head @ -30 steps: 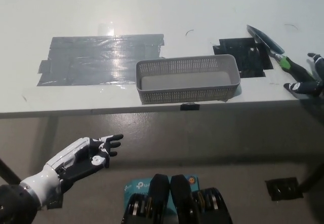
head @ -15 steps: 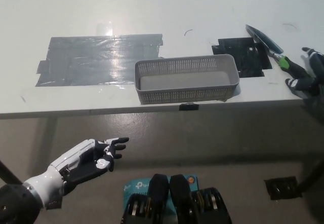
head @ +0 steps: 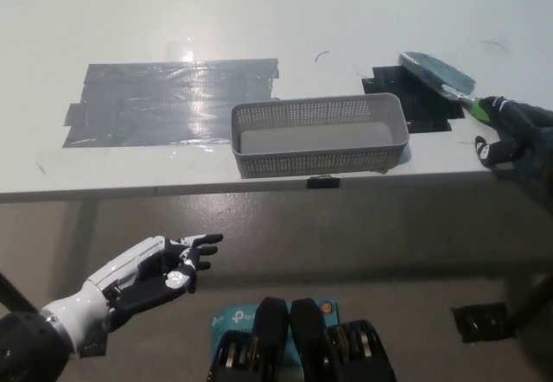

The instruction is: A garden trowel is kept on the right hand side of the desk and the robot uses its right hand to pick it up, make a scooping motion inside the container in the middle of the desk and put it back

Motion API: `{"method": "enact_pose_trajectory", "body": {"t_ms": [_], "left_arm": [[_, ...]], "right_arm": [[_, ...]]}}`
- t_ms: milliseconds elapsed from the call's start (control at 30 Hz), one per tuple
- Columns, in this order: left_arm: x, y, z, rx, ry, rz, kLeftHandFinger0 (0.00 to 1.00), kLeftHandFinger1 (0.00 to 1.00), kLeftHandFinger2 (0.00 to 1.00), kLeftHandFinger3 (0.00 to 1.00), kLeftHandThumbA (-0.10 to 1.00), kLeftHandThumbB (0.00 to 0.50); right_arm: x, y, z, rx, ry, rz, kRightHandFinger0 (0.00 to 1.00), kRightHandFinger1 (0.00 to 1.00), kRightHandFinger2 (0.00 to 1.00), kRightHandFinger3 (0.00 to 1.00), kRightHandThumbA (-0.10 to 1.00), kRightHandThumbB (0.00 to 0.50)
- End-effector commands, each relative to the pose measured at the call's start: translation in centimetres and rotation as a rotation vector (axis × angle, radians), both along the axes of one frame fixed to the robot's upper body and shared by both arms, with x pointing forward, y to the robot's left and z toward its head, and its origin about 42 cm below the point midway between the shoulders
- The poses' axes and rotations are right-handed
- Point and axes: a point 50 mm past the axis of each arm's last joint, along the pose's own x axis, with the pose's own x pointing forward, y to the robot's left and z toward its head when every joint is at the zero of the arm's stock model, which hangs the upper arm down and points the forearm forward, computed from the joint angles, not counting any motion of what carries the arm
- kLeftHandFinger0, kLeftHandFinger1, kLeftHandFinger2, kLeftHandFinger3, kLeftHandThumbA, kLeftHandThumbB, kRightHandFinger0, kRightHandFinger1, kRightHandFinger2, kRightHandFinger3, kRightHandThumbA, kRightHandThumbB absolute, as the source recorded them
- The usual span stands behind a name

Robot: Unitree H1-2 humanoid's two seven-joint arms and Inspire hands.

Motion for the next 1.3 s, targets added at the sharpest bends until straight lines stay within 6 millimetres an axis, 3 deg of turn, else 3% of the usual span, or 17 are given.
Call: {"method": "enact_pose_trajectory", "body": {"t_ms": [0, 300, 333, 467, 533, 567, 600, 667, 733, 833, 900, 933, 967, 1033, 1167, 1233, 1267], "left_arm": [[0.1, 0.4, 2.0, 0.021, -0.059, -0.035, 1.00, 1.00, 1.00, 1.00, 1.00, 0.159], [-0.3, 0.2, 2.1, 0.028, -0.063, -0.055, 1.00, 1.00, 1.00, 1.00, 1.00, 0.172], [-0.5, 0.3, 2.0, 0.031, -0.057, -0.065, 1.00, 1.00, 1.00, 1.00, 1.00, 0.179], [-0.7, 0.4, 1.9, 0.022, -0.054, -0.073, 1.00, 1.00, 1.00, 1.00, 1.00, 0.188], [-0.7, 0.6, 1.9, 0.026, -0.058, -0.081, 1.00, 1.00, 1.00, 1.00, 1.00, 0.200], [-0.7, 0.6, 1.9, 0.025, -0.058, -0.081, 1.00, 1.00, 1.00, 1.00, 1.00, 0.200], [-0.6, 0.6, 2.0, 0.038, -0.064, -0.083, 1.00, 1.00, 1.00, 1.00, 1.00, 0.208], [-0.6, 0.6, 2.2, 0.041, -0.070, -0.087, 1.00, 1.00, 1.00, 1.00, 1.00, 0.200], [-0.6, 0.6, 2.2, 0.047, -0.078, -0.093, 1.00, 1.00, 1.00, 1.00, 1.00, 0.209], [-0.7, 0.6, 2.3, 0.048, -0.077, -0.096, 1.00, 1.00, 1.00, 1.00, 1.00, 0.232], [-0.8, 0.5, 2.2, 0.047, -0.081, -0.102, 1.00, 1.00, 1.00, 1.00, 1.00, 0.219], [-0.7, 0.5, 2.2, 0.047, -0.079, -0.104, 1.00, 1.00, 1.00, 1.00, 1.00, 0.225], [-0.7, 0.5, 2.2, 0.047, -0.076, -0.105, 1.00, 1.00, 1.00, 1.00, 1.00, 0.226], [-0.7, 0.4, 2.2, 0.049, -0.072, -0.108, 1.00, 1.00, 1.00, 1.00, 1.00, 0.229], [-0.6, 0.2, 2.3, 0.055, -0.083, -0.118, 1.00, 1.00, 1.00, 1.00, 1.00, 0.233], [-0.5, 0.2, 2.4, 0.060, -0.088, -0.123, 1.00, 1.00, 1.00, 1.00, 1.00, 0.235], [-0.6, 0.3, 2.5, 0.064, -0.091, -0.121, 1.00, 1.00, 1.00, 1.00, 1.00, 0.239]], "right_arm": [[-0.9, -6.2, -0.2, -0.160, 0.365, -0.057, 1.00, 1.00, 1.00, 1.00, 0.67, 0.014], [-1.4, -6.3, -2.7, -0.110, 0.359, -0.109, 1.00, 1.00, 1.00, 1.00, 0.59, 0.000], [-1.1, -4.9, -2.9, -0.081, 0.336, -0.129, 0.90, 1.00, 1.00, 1.00, 0.51, 0.005], [-0.7, -3.1, -3.4, -0.084, 0.323, -0.116, 0.60, 0.69, 1.00, 1.00, 0.51, 0.002], [-0.6, -1.9, -3.6, -0.088, 0.310, -0.122, 0.25, 0.39, 0.71, 1.00, 0.26, 0.000], [-0.6, -1.9, -3.6, -0.087, 0.310, -0.124, 0.19, 0.33, 0.67, 1.00, 0.22, 0.000], [-0.8, -1.3, -4.0, -0.073, 0.306, -0.150, 0.00, 0.01, 0.30, 1.00, -0.09, 0.018], [-0.9, -1.0, -4.3, -0.125, 0.295, -0.130, 0.00, 0.00, 0.21, 1.00, -0.10, 0.029], [-0.9, -0.9, -4.8, -0.207, 0.280, -0.107, 0.00, 0.00, 0.14, 0.98, 0.01, 0.107], [-1.1, -0.9, -5.3, -0.286, 0.286, -0.061, 0.00, 0.03, 0.14, 0.64, -0.05, 0.237], [-1.5, -1.0, -5.6, -0.324, 0.256, -0.039, 0.16, 0.22, 0.20, 0.40, -0.09, 0.175], [-1.7, -1.1, -5.9, -0.319, 0.243, -0.050, 0.16, 0.25, 0.20, 0.57, -0.10, 0.081], [-1.9, -1.1, -6.2, -0.323, 0.244, -0.062, 0.12, 0.26, 0.21, 0.97, -0.09, 0.014], [-2.2, -1.2, -6.9, -0.355, 0.257, -0.075, 0.02, 0.25, 0.20, 1.00, -0.10, 0.000], [-2.8, -1.9, -8.4, -0.409, 0.253, -0.067, 0.08, 0.40, 0.32, 1.00, 0.02, 0.000], [-3.2, -2.2, -8.7, -0.413, 0.215, -0.060, 0.17, 0.52, 0.44, 1.00, 0.22, 0.000], [-3.5, -2.2, -8.9, -0.381, 0.142, -0.065, 0.08, 0.41, 0.30, 1.00, 0.26, 0.000]]}}
